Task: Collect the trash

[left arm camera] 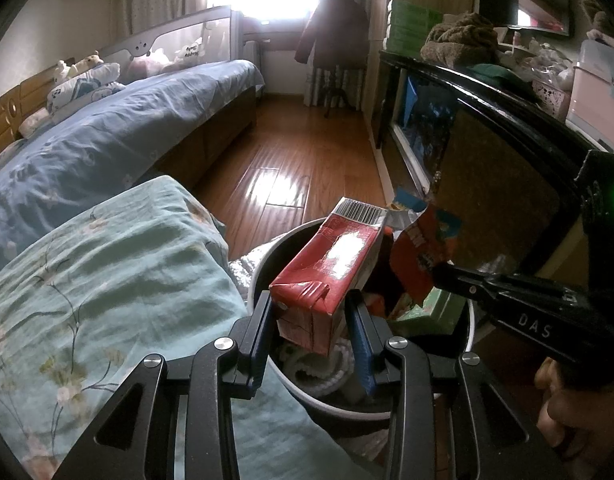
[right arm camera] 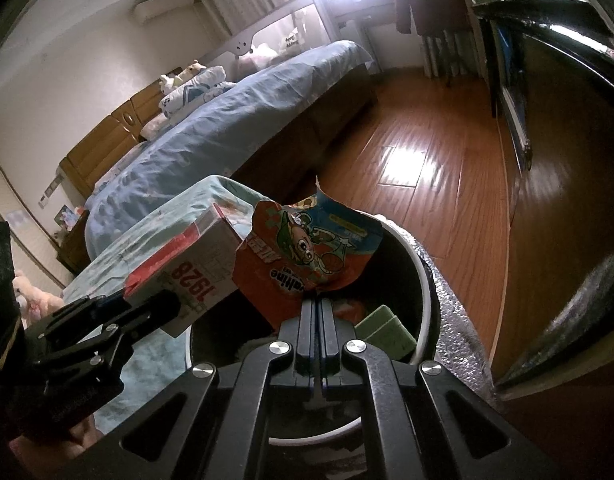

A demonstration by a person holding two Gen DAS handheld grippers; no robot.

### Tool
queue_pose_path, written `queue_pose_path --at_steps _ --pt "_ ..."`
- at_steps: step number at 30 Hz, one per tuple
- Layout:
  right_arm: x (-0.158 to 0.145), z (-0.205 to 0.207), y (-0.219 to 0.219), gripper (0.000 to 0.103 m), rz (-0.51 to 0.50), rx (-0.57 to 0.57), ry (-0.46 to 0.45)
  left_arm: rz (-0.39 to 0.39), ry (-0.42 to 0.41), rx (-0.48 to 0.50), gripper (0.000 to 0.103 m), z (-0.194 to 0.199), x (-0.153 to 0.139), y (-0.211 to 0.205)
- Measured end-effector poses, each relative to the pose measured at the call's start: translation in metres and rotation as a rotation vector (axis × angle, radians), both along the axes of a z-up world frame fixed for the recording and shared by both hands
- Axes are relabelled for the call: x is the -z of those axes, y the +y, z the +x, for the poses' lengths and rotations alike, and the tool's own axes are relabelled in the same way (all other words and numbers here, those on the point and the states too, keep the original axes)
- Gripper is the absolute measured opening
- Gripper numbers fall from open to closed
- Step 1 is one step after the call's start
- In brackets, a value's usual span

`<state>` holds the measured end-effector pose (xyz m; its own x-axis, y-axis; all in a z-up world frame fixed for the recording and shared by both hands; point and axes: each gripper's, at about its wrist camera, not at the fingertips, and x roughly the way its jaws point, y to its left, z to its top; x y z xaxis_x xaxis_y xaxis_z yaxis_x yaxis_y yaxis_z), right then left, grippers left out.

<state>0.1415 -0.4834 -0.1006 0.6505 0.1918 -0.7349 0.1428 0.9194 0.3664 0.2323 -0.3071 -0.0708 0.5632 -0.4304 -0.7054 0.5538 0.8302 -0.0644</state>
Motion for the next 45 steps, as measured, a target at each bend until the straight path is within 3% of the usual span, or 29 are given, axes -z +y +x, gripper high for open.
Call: queue_pose_path --at_steps 14,20,23,25,27,33,37,41,45 --pt "-0.001 0.004 0.0 0.001 0.005 0.004 0.026 -0.011 0.03 -0.006 0.035 0.009 0.001 0.0" --pt "-0.001 0.006 0.0 0.008 0.016 -0.001 0.035 -0.025 0.022 -0.006 0.036 0.008 -0.002 0.004" --pt "-0.003 0.003 0.0 0.024 0.017 0.005 0.028 -0.032 0.016 -0.013 0.04 0.004 -0.004 0.011" --pt "-0.006 -0.001 0.002 0.043 0.021 0.011 0.011 -0.047 0.011 -0.025 0.044 0.0 -0.006 0.019" --pt "-0.009 -0.005 0.005 0.044 0.022 0.015 0.001 -0.057 0.014 -0.036 0.045 -0.003 -0.006 0.029" --pt "-0.022 -0.02 0.022 0.06 -0.002 0.02 -0.034 -0.089 0.023 -0.078 0.052 -0.022 -0.009 0.061" --pt "-0.036 -0.034 0.041 0.082 -0.016 0.022 -0.077 -0.109 0.0 -0.112 0.059 -0.045 -0.014 0.085" --pt "-0.047 -0.046 0.064 0.089 -0.026 0.01 -0.123 -0.122 -0.027 -0.155 0.073 -0.069 -0.019 0.112" --pt "-0.056 -0.053 0.082 0.09 -0.025 0.0 -0.153 -0.136 -0.063 -0.212 0.077 -0.092 -0.028 0.14"
